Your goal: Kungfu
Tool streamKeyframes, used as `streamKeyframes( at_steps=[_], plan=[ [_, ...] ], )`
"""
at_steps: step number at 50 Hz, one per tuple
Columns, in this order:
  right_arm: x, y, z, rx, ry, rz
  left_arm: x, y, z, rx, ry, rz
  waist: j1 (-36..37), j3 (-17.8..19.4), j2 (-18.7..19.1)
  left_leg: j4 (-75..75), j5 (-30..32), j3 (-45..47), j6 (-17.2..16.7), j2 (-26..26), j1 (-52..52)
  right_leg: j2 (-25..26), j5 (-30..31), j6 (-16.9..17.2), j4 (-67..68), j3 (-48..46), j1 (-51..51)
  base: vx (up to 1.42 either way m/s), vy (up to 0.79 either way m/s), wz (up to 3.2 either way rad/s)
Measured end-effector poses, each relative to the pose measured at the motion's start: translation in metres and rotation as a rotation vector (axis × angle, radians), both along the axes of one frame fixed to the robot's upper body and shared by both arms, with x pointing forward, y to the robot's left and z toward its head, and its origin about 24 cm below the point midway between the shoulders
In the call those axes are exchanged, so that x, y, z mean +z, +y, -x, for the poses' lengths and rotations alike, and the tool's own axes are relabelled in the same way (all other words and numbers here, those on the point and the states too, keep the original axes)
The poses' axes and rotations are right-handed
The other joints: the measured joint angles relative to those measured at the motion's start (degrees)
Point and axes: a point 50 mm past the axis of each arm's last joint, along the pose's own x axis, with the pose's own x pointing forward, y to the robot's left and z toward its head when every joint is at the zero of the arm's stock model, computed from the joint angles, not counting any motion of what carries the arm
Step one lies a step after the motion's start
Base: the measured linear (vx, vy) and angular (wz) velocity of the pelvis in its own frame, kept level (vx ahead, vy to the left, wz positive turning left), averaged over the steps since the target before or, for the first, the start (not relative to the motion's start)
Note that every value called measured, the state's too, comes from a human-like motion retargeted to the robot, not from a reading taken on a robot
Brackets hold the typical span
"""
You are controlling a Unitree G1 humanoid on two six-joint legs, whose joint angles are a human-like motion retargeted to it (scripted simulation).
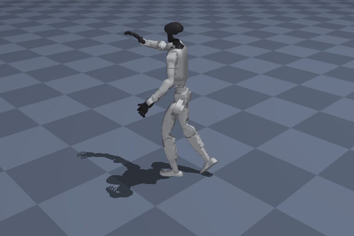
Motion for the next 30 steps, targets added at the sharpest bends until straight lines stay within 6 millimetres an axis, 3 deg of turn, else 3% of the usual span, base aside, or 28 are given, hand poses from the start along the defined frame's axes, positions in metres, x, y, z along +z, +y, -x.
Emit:
streamKeyframes(
  at_steps=[3,6,10,14,18,20,22,24,27,30],
  plan=[
    [0.004,0.02,0.002,0.134,-0.07,-0.059,0.0,-0.031,-0.043,-0.113,0.0,0.002,-5.17,1.34,1.55,-6.94,1.86,-2.54,1.26,-4.6,8.86,-5.05,-9.51,-0.82,2.39,-2.37,-4.62,0.48,0.24,1.22],
    [0.021,0.054,0.007,0.328,-0.164,-0.113,0.025,-0.066,-0.096,-0.176,-0.159,0.011,-9.73,2.63,2.16,-11.21,2.87,-4.39,1.17,-6.41,15.46,-8.2,-14.3,-5.57,0.43,-4.51,-10.27,0.44,-0.06,0.86],
    [0.056,0.105,0.03,0.658,-0.301,-0.181,0.092,-0.117,-0.162,-0.215,-0.535,0.019,-14.51,3.46,2.11,-14.33,3.45,-5.66,0.13,-7.9,22.11,-10.98,-15.25,-10.68,-6.86,-3.74,-17.83,0.47,-0.17,0.49],
    [0.09,0.154,0.072,1.031,-0.426,-0.226,0.179,-0.183,-0.199,-0.221,-0.963,0.182,-19.71,4.05,2.69,-16.08,3.11,-8.01,-0.54,-8.5,27.52,-13.87,-8.67,-15.94,-16.29,-3.11,-23.11,0.49,-0.21,0.76],
    [0.117,0.191,0.12,1.334,-0.46,-0.152,0.28,-0.247,-0.198,-0.286,-1.328,0.481,-24.18,5.54,4.36,-16.76,2.09,-9.63,-1.25,-6.93,31.48,-16.25,-6.37,-19.82,-24.08,-4.82,-26.27,0.46,-0.29,0.88],
    [0.12,0.208,0.139,1.441,-0.449,-0.089,0.324,-0.272,-0.184,-0.363,-1.469,0.621,-25.76,5.76,5.5,-17.07,1.54,-9.84,-2.06,-5.5,33.15,-16.93,-6.61,-21.57,-26.79,-6.69,-27.26,0.49,-0.35,0.68],
    [0.118,0.223,0.151,1.535,-0.412,-0.04,0.361,-0.284,-0.166,-0.442,-1.605,0.704,-26.84,5.3,6.51,-16.76,1.26,-9.85,-2.53,-4.5,34.54,-17.34,-7.57,-23.26,-27.95,-8.21,-27.77,0.63,-0.51,0.44],
    [0.113,0.233,0.158,1.617,-0.351,-0.019,0.386,-0.29,-0.148,-0.492,-1.724,0.739,-27.65,4.49,7.02,-15.87,1.93,-10.41,-2.84,-4.2,35.9,-17.58,-8.19,-24.49,-27.44,-8.82,-27.65,0.69,-0.6,0.29],
    [0.108,0.236,0.155,1.677,-0.253,-0.05,0.408,-0.296,-0.126,-0.502,-1.856,0.802,-28.43,3.1,7.34,-14.29,6.54,-10.37,-4.15,-3.26,38.49,-17.27,-7.85,-27.79,-23.99,-9.63,-25.5,0.71,-0.59,0.34],
    [0.11,0.225,0.148,1.686,-0.205,-0.149,0.414,-0.294,-0.116,-0.477,-1.916,0.87,-29.84,0.46,6.51,-10.81,18.59,-9.62,-7.69,-2.52,40.28,-17.98,1.24,-27.36,-24.4,-12.56,-21.47,0.86,-0.82,0.41]
  ],
)
